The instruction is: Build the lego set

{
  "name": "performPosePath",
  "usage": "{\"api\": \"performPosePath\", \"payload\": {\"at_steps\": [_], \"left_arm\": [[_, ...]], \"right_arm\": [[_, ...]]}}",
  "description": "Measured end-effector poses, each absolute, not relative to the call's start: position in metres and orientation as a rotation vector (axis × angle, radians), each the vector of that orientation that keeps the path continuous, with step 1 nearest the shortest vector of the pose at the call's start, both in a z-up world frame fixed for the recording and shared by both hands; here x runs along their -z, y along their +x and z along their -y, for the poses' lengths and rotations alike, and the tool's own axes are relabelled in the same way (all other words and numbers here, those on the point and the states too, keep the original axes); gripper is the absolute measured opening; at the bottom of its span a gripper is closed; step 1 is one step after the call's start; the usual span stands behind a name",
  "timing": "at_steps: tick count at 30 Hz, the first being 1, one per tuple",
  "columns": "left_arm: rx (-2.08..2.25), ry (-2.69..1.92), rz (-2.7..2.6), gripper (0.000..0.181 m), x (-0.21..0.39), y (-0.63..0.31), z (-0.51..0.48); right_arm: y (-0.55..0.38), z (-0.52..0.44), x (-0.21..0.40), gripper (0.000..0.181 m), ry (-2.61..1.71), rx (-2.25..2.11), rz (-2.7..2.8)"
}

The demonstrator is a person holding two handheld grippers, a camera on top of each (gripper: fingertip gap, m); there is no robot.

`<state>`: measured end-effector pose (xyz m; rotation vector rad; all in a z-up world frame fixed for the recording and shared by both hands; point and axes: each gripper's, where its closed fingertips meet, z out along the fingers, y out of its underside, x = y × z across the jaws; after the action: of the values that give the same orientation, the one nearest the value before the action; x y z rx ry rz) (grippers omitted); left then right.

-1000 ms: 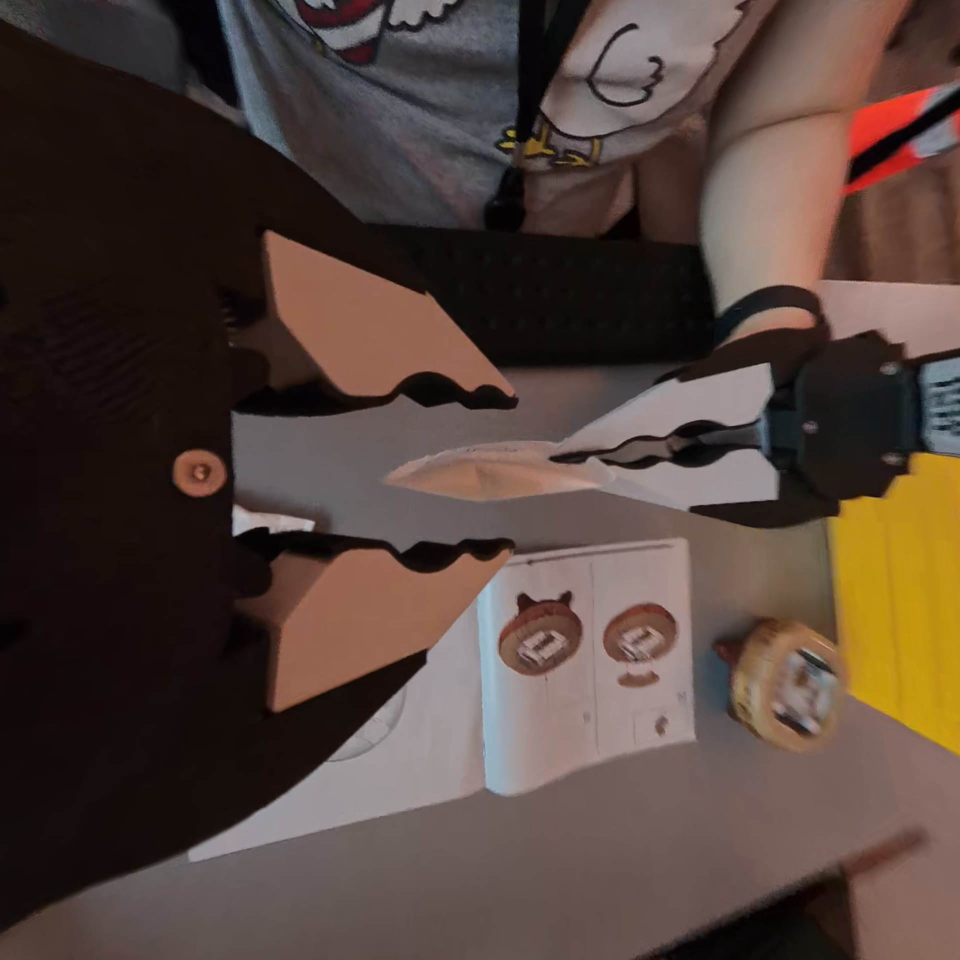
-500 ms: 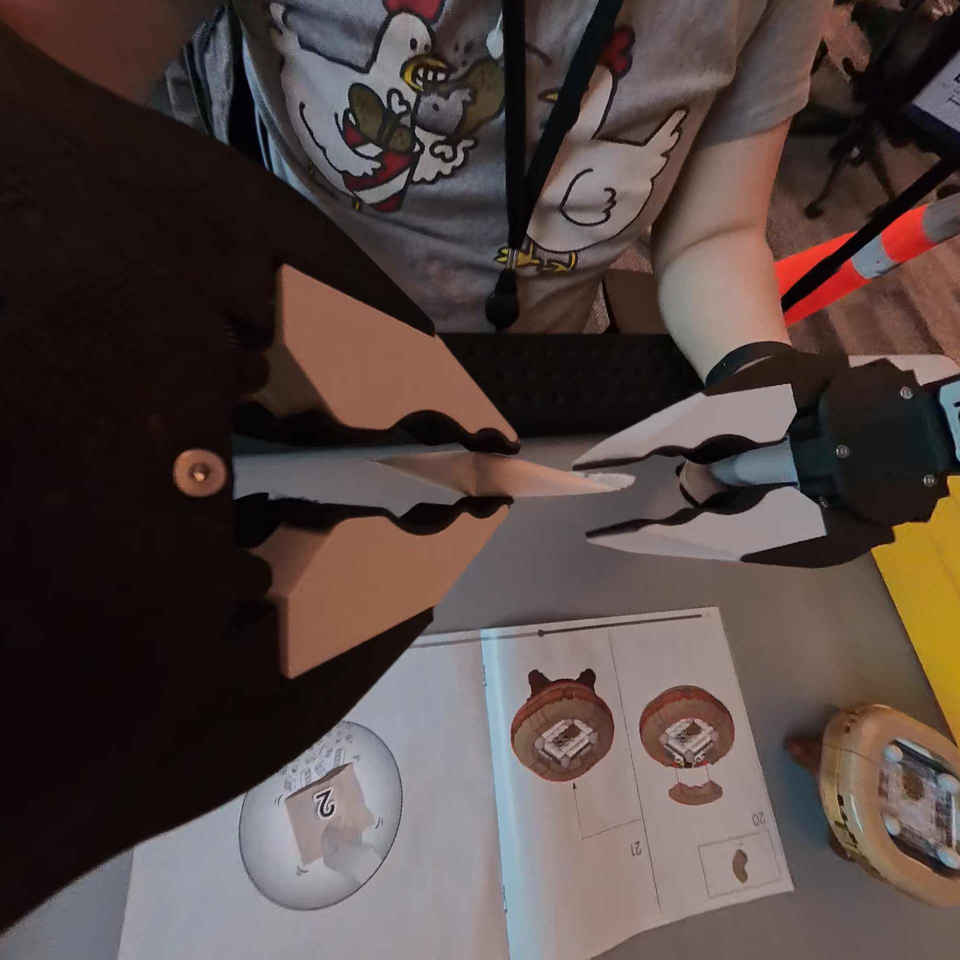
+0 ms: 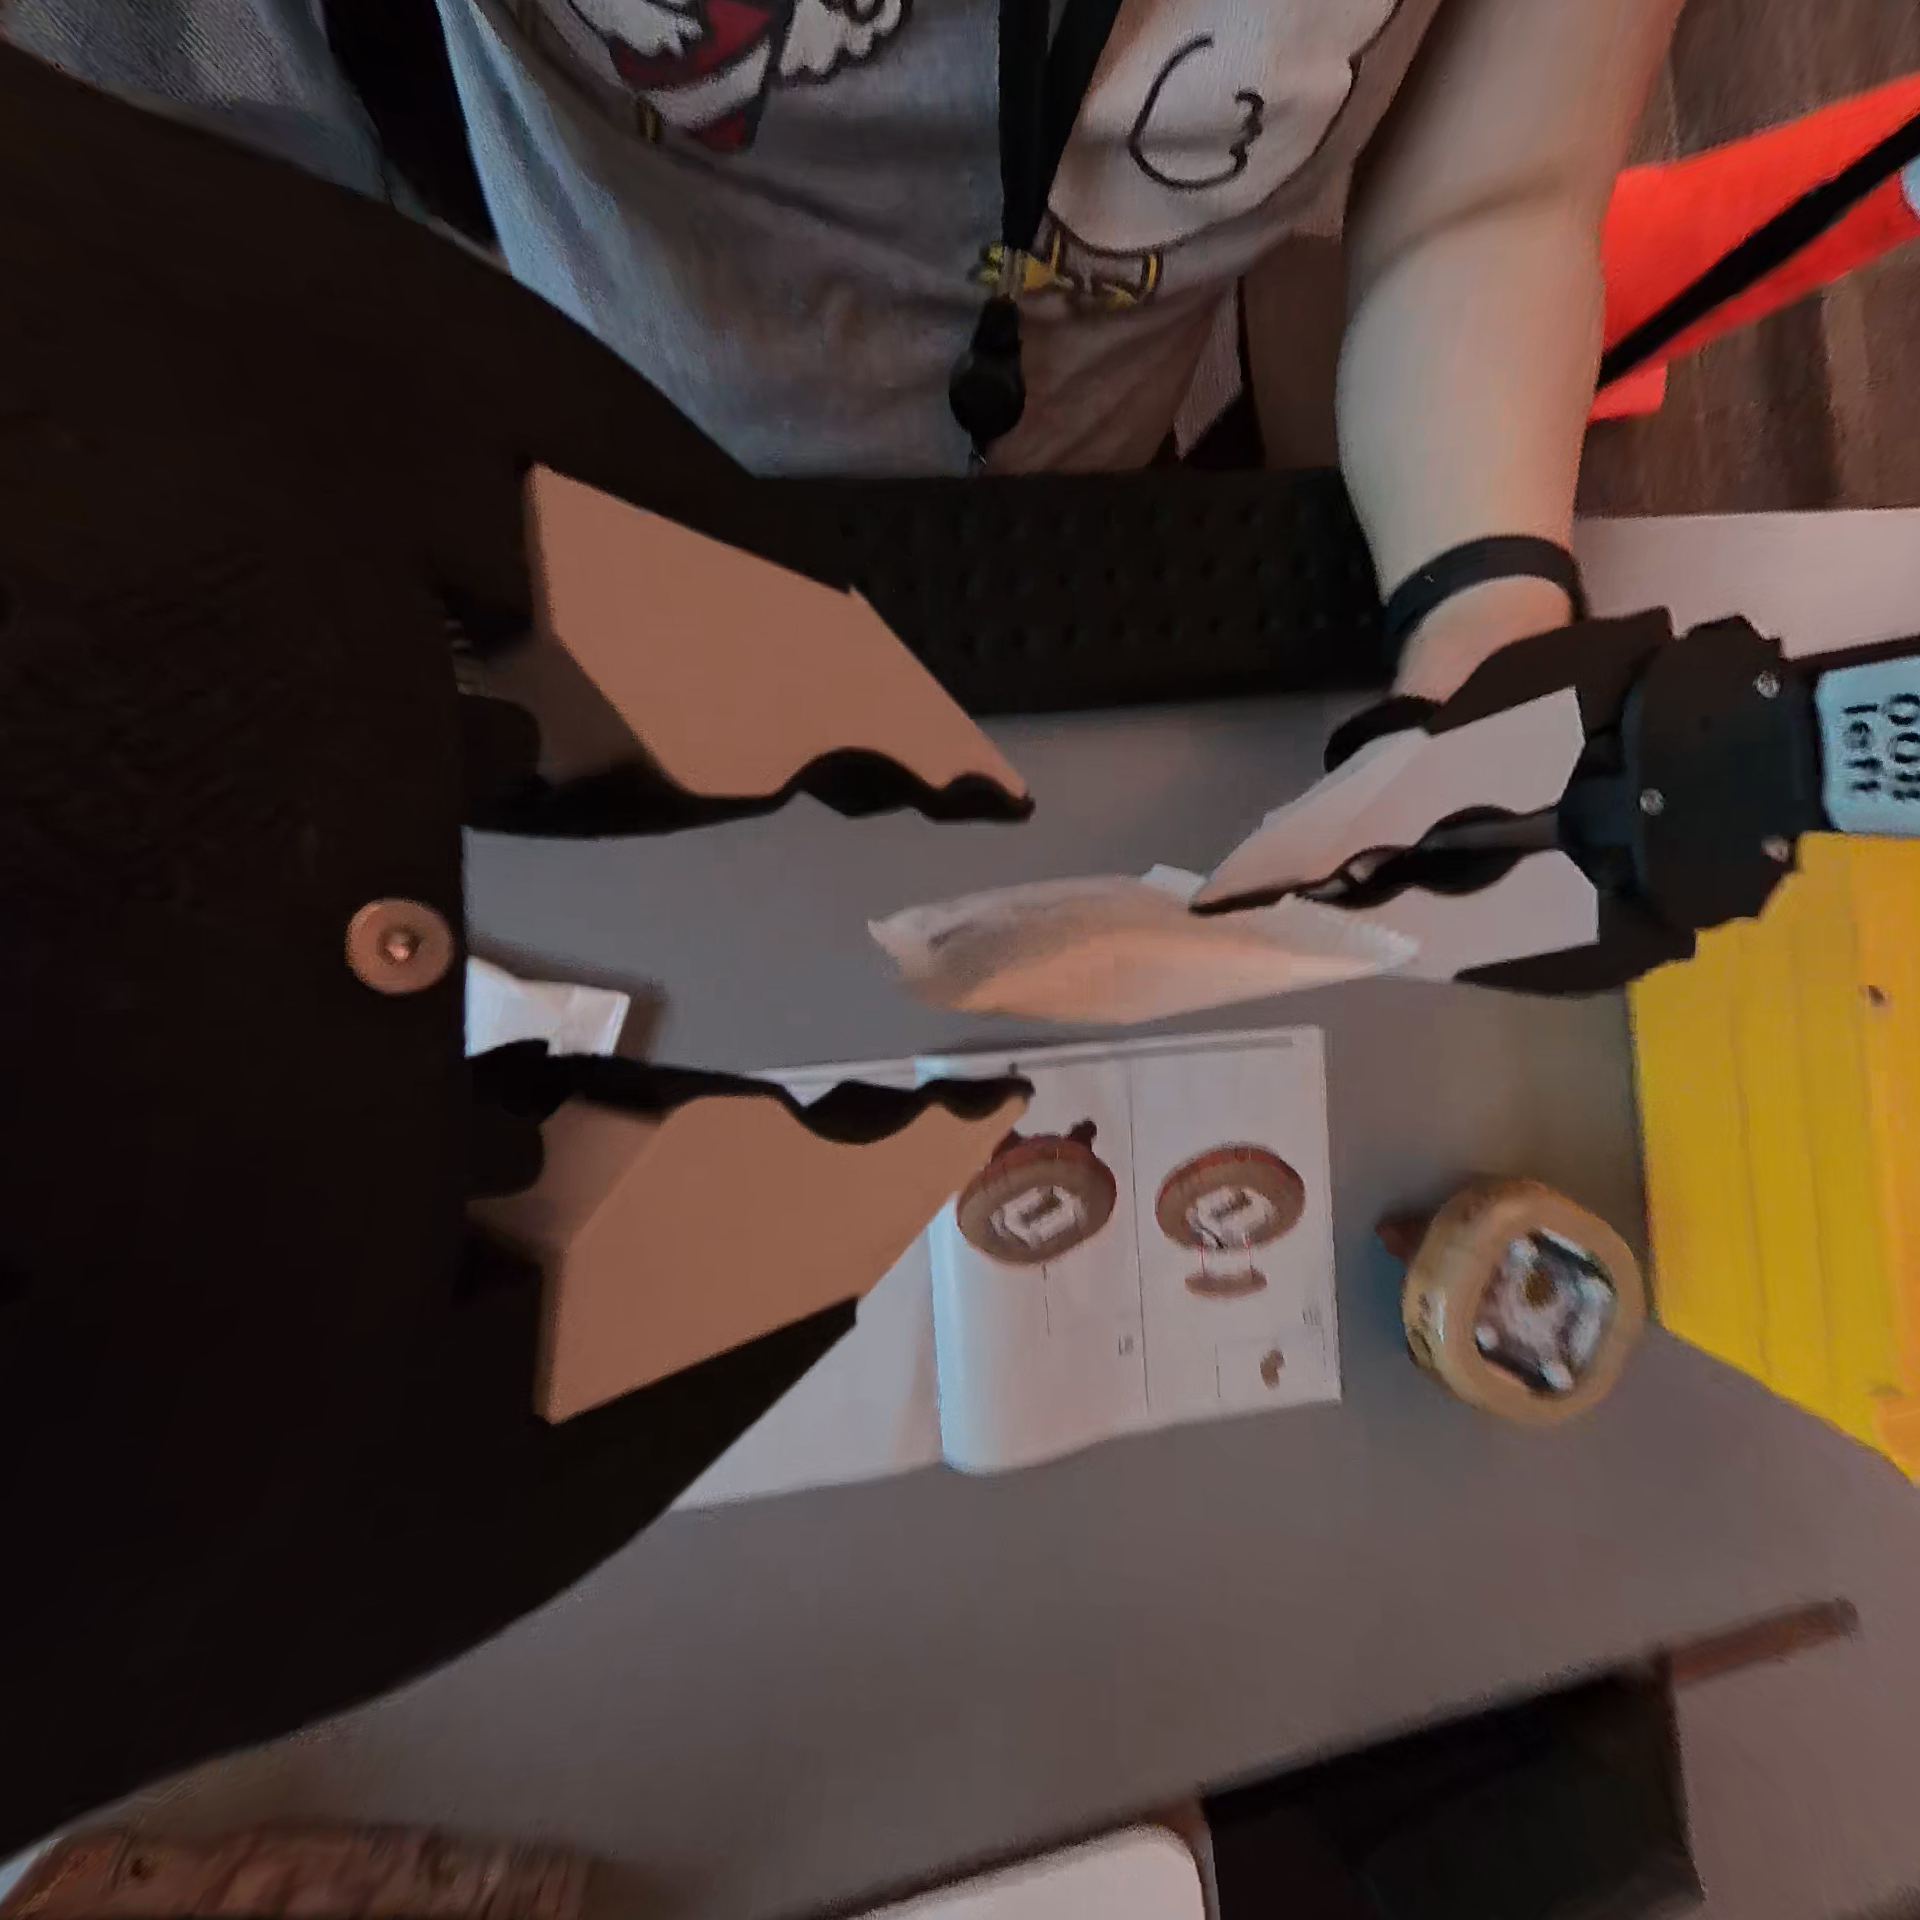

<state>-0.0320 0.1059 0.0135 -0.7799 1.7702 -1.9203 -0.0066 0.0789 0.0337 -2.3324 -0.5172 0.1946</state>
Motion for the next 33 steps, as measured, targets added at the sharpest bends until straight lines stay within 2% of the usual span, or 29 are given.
{"api": "performPosePath", "payload": {"at_steps": [5,11,12,14,15,17,18,19,20,28,29,30,31,33], "left_arm": [[1.925,-0.632,-1.689,0.0,-0.033,-0.047,-0.111],[2.012,-0.524,-1.573,0.0,-0.055,-0.065,-0.114],[2.04,-0.548,-1.558,0.005,-0.056,-0.063,-0.117],[2.067,-0.616,-1.547,0.04,-0.054,-0.057,-0.123],[2.079,-0.636,-1.556,0.047,-0.053,-0.055,-0.124],[2.09,-0.685,-1.575,0.049,-0.048,-0.05,-0.124],[2.098,-0.711,-1.578,0.049,-0.045,-0.048,-0.123],[2.113,-0.72,-1.58,0.036,-0.044,-0.047,-0.122],[2.119,-0.713,-1.586,0.003,-0.043,-0.048,-0.122],[2.09,-0.633,-1.601,0.0,-0.049,-0.059,-0.118],[2.044,-0.591,-1.618,0.0,-0.05,-0.062,-0.115],[1.997,-0.581,-1.629,0.0,-0.048,-0.062,-0.114],[1.964,-0.577,-1.646,0.0,-0.045,-0.061,-0.113],[1.934,-0.585,-1.697,0.0,-0.038,-0.058,-0.109]], "right_arm": [[-0.026,-0.069,-0.066,0.0,-2.165,-0.343,0.517],[-0.039,-0.068,-0.08,0.0,-2.047,-0.094,0.624],[-0.033,-0.07,-0.078,0.0,-2.06,-0.115,0.57],[-0.027,-0.071,-0.067,0.0,-2.103,-0.188,0.502],[-0.027,-0.072,-0.061,0.0,-2.112,-0.192,0.501],[-0.032,-0.075,-0.051,0.0,-2.109,-0.174,0.537],[-0.036,-0.077,-0.047,0.0,-2.105,-0.17,0.559],[-0.04,-0.078,-0.044,0.0,-2.1,-0.173,0.58],[-0.041,-0.08,-0.04,0.0,-2.101,-0.17,0.591],[-0.044,-0.078,-0.044,0.0,-2.014,-0.361,0.475],[-0.047,-0.078,-0.044,0.014,-2.028,-0.318,0.494],[-0.047,-0.081,-0.047,0.04,-2.037,-0.251,0.494],[-0.048,-0.083,-0.047,0.053,-2.062,-0.21,0.508],[-0.053,-0.088,-0.043,0.053,-2.156,-0.198,0.542]]}}
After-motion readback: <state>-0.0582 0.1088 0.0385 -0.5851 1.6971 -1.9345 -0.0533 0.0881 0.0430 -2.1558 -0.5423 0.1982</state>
